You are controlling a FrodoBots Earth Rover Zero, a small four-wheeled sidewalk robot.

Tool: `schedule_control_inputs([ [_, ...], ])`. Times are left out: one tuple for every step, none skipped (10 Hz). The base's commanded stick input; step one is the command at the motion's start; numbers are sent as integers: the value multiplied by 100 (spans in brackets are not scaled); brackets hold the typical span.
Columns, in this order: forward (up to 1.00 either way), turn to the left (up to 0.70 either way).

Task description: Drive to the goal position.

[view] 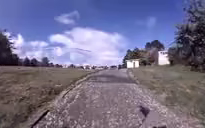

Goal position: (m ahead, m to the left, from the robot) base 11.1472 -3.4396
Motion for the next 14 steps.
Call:
schedule_control_inputs([
  [100,0],
  [100,0],
  [100,-3],
  [100,-6],
  [100,-19],
  [100,-35],
  [100,0],
  [100,0],
  [100,0],
  [100,0],
  [100,0],
  [100,0],
  [100,0],
  [100,0],
])
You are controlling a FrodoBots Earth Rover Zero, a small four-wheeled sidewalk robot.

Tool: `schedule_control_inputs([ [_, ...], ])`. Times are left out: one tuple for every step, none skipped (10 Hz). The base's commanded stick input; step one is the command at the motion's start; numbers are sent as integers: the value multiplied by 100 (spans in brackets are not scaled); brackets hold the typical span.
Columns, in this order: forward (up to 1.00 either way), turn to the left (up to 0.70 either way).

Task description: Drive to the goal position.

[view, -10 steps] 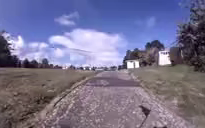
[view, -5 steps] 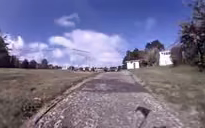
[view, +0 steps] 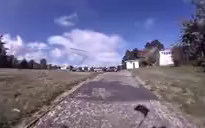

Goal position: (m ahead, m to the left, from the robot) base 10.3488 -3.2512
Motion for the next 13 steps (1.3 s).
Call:
schedule_control_inputs([
  [100,0],
  [100,0],
  [100,0],
  [100,0],
  [100,0],
  [100,0],
  [100,0],
  [100,0],
  [100,0],
  [100,-1],
  [100,-19],
  [100,-36],
  [100,-26],
])
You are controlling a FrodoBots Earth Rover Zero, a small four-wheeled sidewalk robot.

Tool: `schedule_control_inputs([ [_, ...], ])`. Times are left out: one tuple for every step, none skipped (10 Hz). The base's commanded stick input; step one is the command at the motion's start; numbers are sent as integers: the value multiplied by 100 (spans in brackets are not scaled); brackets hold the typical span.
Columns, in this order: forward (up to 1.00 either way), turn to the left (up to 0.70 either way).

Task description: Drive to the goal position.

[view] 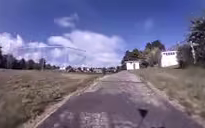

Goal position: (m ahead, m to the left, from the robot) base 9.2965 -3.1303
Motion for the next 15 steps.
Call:
schedule_control_inputs([
  [100,-8],
  [100,0],
  [100,0],
  [100,0],
  [100,0],
  [100,0],
  [100,0],
  [100,0],
  [100,0],
  [100,0],
  [100,0],
  [100,0],
  [100,-14],
  [100,-31],
  [100,-37],
])
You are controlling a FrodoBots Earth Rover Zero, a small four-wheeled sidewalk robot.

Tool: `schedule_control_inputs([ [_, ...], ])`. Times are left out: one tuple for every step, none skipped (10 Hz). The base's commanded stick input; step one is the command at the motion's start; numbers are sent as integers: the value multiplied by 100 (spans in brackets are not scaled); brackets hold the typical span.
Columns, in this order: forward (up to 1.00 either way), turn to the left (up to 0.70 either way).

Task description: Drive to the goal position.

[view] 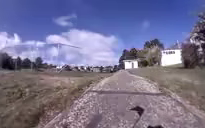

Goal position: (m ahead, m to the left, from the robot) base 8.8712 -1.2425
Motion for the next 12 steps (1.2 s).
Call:
schedule_control_inputs([
  [100,-39],
  [100,-32],
  [100,-13],
  [100,0],
  [100,0],
  [100,0],
  [100,0],
  [100,0],
  [100,0],
  [100,0],
  [100,0],
  [100,0],
])
